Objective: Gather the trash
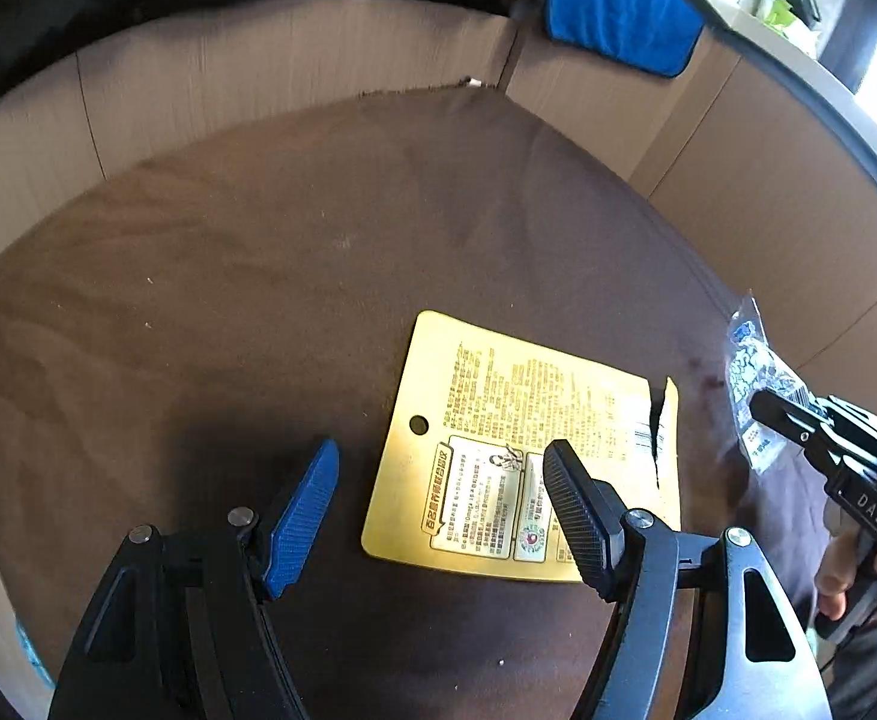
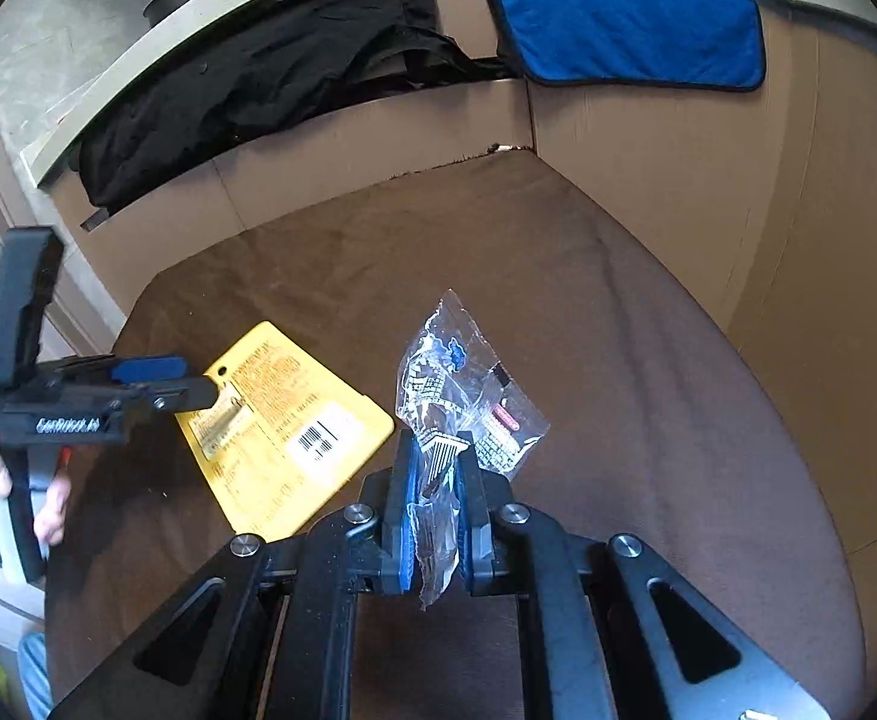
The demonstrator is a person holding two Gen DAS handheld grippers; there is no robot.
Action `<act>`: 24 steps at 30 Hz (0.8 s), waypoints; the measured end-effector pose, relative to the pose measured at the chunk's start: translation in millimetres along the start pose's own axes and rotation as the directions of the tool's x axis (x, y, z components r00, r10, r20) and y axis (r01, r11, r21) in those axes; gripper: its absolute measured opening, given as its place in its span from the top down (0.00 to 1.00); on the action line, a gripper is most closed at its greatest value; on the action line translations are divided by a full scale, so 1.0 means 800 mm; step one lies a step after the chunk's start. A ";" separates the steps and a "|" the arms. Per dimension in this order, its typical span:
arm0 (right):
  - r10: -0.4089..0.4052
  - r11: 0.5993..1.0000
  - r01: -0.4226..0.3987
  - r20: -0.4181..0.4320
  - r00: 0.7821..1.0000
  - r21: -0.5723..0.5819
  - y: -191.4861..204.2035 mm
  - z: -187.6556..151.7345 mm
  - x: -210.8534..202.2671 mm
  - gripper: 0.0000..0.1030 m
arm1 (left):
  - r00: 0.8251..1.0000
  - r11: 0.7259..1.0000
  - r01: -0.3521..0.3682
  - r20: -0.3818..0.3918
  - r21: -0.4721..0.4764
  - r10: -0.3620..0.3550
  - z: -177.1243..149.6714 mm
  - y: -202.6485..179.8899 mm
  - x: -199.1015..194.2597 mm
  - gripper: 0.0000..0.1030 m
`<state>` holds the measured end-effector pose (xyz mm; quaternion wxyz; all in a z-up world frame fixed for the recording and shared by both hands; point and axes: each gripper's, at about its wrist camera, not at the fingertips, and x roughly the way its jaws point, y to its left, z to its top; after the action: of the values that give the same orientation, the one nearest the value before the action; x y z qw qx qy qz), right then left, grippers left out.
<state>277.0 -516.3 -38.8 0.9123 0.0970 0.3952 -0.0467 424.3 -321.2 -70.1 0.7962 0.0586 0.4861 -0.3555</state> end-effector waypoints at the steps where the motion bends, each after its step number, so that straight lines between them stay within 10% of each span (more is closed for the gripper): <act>1: 0.001 1.000 -0.001 0.000 1.000 0.002 -0.002 -0.001 0.000 0.91 | 1.000 1.000 0.000 -0.006 0.006 0.000 0.000 -0.003 0.001 0.33; 7: 0.025 0.999 -0.025 -0.001 1.000 0.027 -0.005 -0.002 0.008 0.90 | 0.995 0.993 -0.096 0.007 0.064 0.095 -0.011 -0.027 0.003 0.90; 24: 0.033 0.999 -0.033 -0.005 0.999 0.002 0.029 0.007 -0.010 0.90 | 0.956 0.967 -0.239 0.194 0.083 0.220 -0.012 -0.017 -0.114 0.98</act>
<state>279.6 -494.5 -25.7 0.9118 0.1043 0.3958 -0.0318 383.4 -280.9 2.4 0.8692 0.1238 0.3813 -0.2896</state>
